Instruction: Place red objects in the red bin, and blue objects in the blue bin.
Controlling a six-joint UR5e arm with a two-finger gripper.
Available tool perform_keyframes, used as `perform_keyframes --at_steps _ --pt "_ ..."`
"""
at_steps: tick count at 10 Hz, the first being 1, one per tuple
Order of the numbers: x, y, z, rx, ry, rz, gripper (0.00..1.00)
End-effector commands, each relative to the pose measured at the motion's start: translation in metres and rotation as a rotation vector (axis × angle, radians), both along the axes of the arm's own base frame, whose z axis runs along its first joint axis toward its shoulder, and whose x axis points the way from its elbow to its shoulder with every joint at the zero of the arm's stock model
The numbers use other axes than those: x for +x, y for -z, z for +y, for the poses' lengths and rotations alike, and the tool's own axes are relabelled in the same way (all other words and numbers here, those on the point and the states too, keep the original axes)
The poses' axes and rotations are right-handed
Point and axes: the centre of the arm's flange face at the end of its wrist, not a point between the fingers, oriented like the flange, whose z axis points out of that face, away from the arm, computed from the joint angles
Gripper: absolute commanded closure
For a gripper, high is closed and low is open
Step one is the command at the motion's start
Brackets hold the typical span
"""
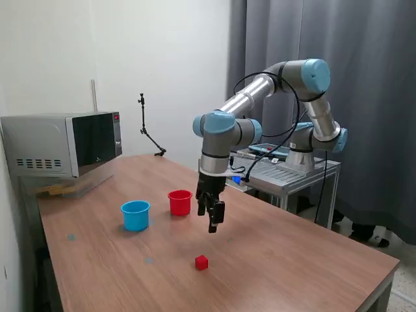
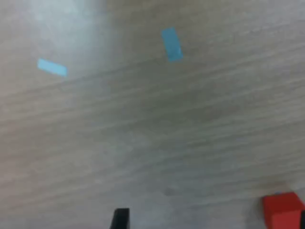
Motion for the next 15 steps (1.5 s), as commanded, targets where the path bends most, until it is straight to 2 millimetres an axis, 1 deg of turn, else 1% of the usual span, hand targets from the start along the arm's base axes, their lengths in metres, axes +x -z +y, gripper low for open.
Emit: perform_keyframes --at_steps 1,2,3,5,6,7,8,9,10,11,13,14,15 --pt "-0.016 0.006 -0.008 -0.013 -0.180 -0.002 0.00" --pt "-0.017 0.012 -0.013 -0.083 -0.295 -0.011 0.00" --pt "-0.020 0.012 -0.015 -0.119 -0.344 -0.005 0.00" --pt "-0.022 0.010 -0.023 -0.121 -0.358 0.006 0.00" --pt "-0.022 0.006 -0.033 -0.113 -0.331 0.020 0.00" --pt "-0.023 0.009 -0.033 -0.116 -0.249 0.023 0.00" --pt "-0.025 0.013 -0.032 -0.109 -0.229 0.023 0.00" --pt "-0.026 0.015 -0.039 -0.082 -0.214 0.024 0.00" --pt "-0.025 0.021 -0.045 -0.078 -0.162 0.022 0.00" --pt "-0.025 0.033 -0.046 -0.079 -0.140 0.009 0.00" --pt "-0.020 0.055 -0.063 -0.079 -0.160 -0.013 0.00" --pt "-0.024 0.059 -0.064 -0.080 -0.160 -0.006 0.00" --pt "-0.029 0.057 -0.065 -0.080 -0.165 0.006 0.00"
